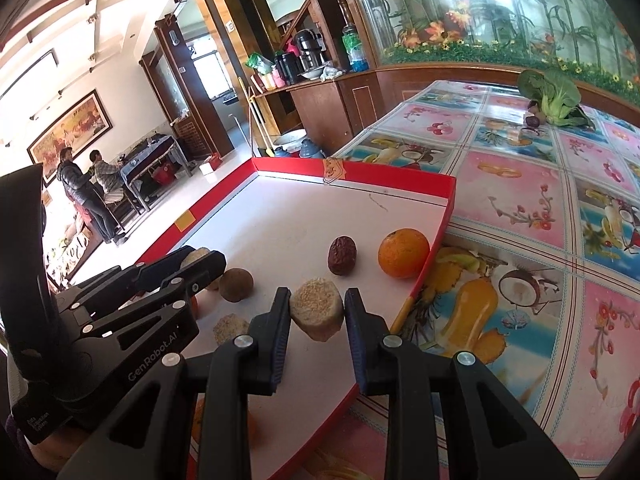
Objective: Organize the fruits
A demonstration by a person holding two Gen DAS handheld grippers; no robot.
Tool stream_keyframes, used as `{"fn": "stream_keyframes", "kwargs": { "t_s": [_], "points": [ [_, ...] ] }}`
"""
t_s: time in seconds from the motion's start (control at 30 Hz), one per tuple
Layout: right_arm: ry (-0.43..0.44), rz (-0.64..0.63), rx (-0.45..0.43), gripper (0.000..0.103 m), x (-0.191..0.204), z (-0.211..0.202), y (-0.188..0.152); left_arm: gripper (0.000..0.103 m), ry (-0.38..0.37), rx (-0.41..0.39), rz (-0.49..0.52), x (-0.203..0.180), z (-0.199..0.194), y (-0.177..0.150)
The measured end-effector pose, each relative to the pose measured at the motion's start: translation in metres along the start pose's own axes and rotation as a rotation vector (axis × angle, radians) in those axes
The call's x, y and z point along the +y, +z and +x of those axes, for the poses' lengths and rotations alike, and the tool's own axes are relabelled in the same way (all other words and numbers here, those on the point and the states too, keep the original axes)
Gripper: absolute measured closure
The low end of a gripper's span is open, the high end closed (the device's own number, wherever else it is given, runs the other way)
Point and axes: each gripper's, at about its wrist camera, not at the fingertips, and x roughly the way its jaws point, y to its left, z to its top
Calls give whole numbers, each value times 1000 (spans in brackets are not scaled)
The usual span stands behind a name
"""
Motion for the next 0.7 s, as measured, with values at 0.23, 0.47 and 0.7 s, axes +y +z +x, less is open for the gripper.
{"fn": "stream_keyframes", "kwargs": {
  "t_s": [0.23, 0.47, 0.7],
  "points": [
    [30, -5, -5, 67, -2, -2, 0, 73, 20, -1, 1, 2, 1, 0],
    [23, -20, -70, 48, -1, -13, -2, 69, 51, 4, 2, 0, 1, -1],
    [10, -4, -86, 45, -11, -23, -1, 40, 51, -11, -2, -4, -10, -1]
  ]
}}
